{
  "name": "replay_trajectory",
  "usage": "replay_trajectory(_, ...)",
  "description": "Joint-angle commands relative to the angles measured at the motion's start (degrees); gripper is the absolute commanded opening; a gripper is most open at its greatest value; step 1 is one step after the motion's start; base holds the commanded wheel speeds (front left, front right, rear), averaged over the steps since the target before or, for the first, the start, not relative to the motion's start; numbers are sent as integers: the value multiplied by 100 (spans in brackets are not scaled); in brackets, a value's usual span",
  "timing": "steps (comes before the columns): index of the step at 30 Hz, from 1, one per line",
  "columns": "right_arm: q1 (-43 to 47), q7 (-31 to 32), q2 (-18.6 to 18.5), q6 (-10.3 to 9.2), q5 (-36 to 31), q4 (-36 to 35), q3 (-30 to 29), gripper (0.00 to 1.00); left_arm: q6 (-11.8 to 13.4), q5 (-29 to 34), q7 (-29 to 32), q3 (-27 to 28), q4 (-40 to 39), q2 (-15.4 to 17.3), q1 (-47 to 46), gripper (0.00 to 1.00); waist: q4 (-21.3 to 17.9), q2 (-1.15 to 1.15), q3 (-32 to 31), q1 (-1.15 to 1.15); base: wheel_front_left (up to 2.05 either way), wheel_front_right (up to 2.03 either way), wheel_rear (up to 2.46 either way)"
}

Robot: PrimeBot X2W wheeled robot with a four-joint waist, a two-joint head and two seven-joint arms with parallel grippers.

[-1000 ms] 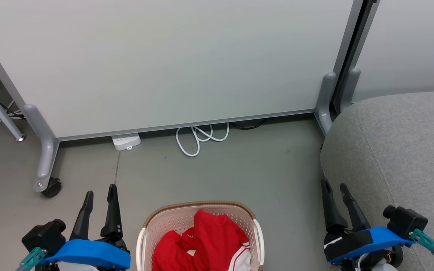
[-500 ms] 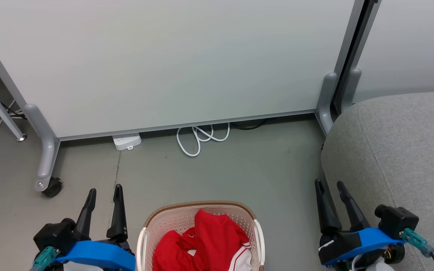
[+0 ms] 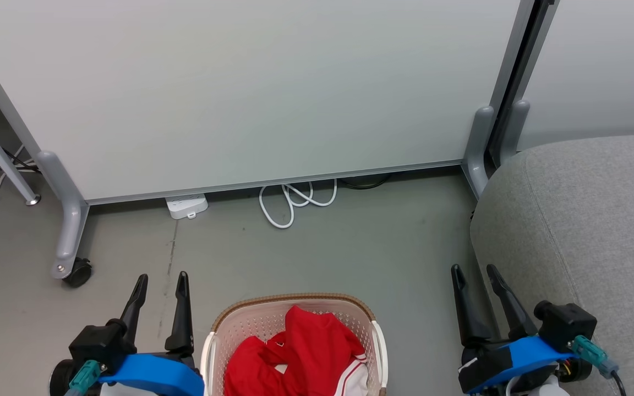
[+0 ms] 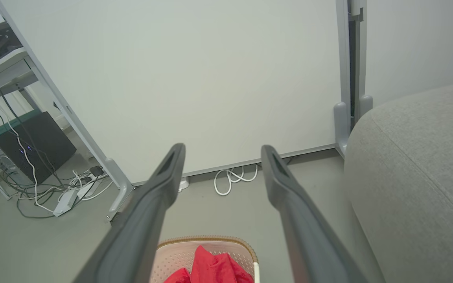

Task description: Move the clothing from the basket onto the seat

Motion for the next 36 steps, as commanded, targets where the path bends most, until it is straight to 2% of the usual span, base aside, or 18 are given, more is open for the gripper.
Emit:
replay_trajectory(1,-108,-63,-20,0,-177,11,28,100,-19,153,-65,-21,16,41,-89,100,1,0,-3,0,0,0,0)
replay_trajectory(23,-69,-292,-22,-1,-1110,204,5,100,-27,934,-295,-41,214,47,-57,100,16,0,-44,0,0,0,0)
replay_trajectory(36,-55,-308,-21,-1,-1133,310,-69,100,-34,938,-300,-10,284,46,-9,100,13,0,-64,0,0,0,0)
